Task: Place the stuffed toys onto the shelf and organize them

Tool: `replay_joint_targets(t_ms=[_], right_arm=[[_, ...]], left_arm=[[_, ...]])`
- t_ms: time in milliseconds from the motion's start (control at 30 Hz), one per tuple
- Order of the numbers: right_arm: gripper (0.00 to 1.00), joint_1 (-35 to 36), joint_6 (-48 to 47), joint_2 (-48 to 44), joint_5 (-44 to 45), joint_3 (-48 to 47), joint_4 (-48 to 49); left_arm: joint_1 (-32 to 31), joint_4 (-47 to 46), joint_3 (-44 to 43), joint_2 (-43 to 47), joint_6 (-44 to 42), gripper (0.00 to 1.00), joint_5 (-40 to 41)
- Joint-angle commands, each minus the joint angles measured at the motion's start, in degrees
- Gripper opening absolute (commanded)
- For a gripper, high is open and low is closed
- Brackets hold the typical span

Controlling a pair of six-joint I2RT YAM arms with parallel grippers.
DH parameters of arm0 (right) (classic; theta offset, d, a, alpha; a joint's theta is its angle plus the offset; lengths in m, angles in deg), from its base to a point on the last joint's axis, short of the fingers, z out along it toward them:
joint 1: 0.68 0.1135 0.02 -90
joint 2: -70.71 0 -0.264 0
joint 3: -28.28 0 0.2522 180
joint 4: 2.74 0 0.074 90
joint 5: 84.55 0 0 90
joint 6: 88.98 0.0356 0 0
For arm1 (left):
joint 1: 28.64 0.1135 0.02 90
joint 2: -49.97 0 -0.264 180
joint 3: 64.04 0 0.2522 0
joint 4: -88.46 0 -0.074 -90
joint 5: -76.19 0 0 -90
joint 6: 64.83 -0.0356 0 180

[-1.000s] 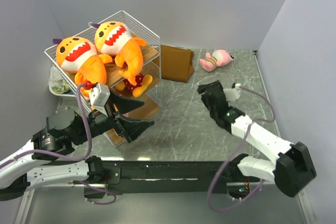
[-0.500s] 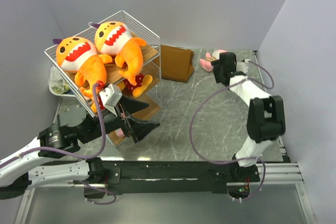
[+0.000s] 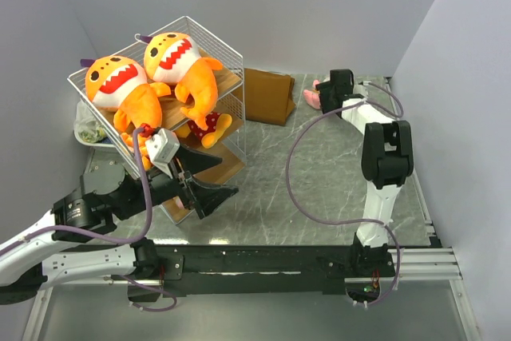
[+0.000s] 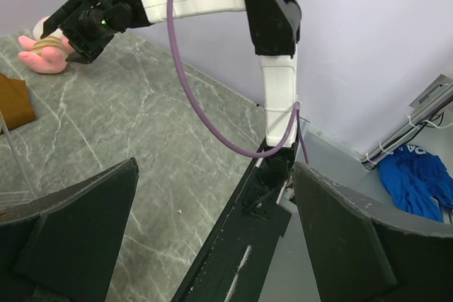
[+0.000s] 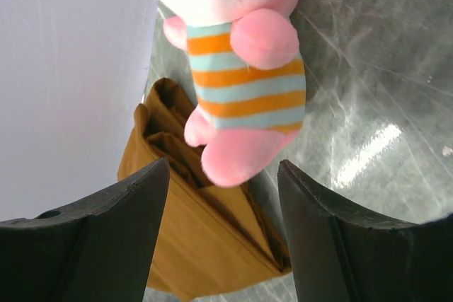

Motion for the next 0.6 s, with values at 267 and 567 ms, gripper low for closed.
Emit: replay_joint_targets(t_ms=[267,567], right_arm=[[0.38,-2.5,-3.0,5.7,-3.6,-4.0,6.4],[0.0,-3.3,-16.4,-6.1,-11.9,8.1,10.7]], left_arm=[[-0.2,-0.1,-2.2,0.3,-0.7,0.96,1.3],[-0.2,-0.2,-3.3,-0.4,-0.2,0.96,0.4]])
